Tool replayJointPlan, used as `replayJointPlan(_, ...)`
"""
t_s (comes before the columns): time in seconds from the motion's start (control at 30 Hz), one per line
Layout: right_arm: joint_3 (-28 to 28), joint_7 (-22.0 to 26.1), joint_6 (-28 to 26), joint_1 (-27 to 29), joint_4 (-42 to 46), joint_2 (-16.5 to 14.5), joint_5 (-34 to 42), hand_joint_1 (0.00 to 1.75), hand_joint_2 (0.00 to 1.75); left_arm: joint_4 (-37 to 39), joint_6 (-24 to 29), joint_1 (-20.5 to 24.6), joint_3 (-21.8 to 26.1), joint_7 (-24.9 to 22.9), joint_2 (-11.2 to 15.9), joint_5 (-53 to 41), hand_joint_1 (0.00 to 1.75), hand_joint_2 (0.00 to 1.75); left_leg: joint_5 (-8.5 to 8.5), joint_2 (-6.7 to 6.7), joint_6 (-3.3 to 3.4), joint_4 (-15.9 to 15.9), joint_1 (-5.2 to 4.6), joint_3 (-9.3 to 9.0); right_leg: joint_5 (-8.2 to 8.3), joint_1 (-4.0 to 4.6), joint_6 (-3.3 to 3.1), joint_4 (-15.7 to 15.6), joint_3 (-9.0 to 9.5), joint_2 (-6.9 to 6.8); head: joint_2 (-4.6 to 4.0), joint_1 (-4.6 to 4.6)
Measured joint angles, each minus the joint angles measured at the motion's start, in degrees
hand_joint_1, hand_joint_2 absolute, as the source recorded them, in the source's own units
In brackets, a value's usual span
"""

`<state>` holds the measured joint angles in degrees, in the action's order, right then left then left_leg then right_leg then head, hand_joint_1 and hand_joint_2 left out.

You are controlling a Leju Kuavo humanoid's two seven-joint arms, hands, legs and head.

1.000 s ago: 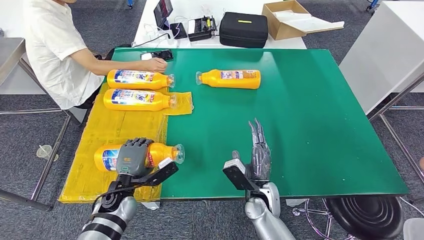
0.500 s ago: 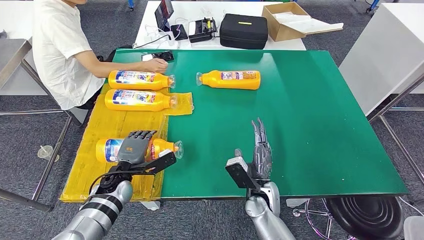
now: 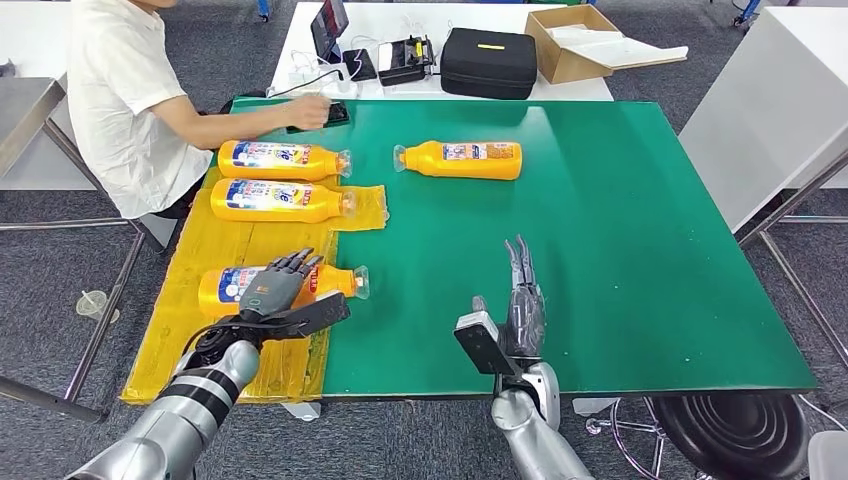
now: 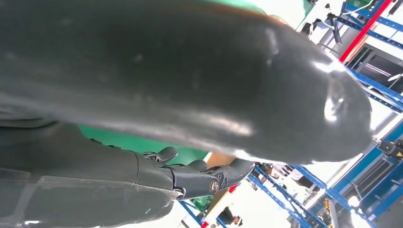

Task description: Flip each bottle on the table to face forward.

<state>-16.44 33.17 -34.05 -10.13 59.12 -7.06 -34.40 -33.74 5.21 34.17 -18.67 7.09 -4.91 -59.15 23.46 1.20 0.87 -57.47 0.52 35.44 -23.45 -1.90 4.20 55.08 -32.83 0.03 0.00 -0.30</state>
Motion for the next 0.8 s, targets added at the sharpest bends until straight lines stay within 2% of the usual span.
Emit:
replayJointPlan(0.5, 0.49, 0.38, 0.01, -0.37, -1.52, 0.0, 0.39, 0.0, 0.0, 0.29, 1.13, 0.0, -1.16, 0.79, 0.26, 1.32, 0.0, 1.75, 0.0, 0.0, 0.0, 0.0, 0.0, 0.0, 0.0, 0.0, 0.0, 0.0, 0.0, 0.0, 0.0, 0.01)
replayJointPlan(0.63, 0.5, -0.89, -0.53, -0.6, -1.85, 0.14, -3.57, 0.0, 1.75, -0.4, 5.52, -1.07, -2.1, 1.8, 0.26, 2.27, 0.0, 1.75, 0.0, -0.01, 0.0, 0.0, 0.0, 0.0, 0.0, 0.0, 0.0, 0.0, -0.03, 0.01, 0.0, 0.01)
replayJointPlan(0.8, 0.83, -11.15, -1.15, -0.63, -1.75, 2.86, -23.63, 0.0, 1.75, -9.22, 13.99, -7.59, -2.53, 6.98, -0.42, 10.0, 0.0, 1.75, 0.0, 0.0, 0.01, -0.04, -0.04, 0.12, 0.0, -0.02, 0.0, -0.01, -0.16, 0.0, 0.0, 0.0)
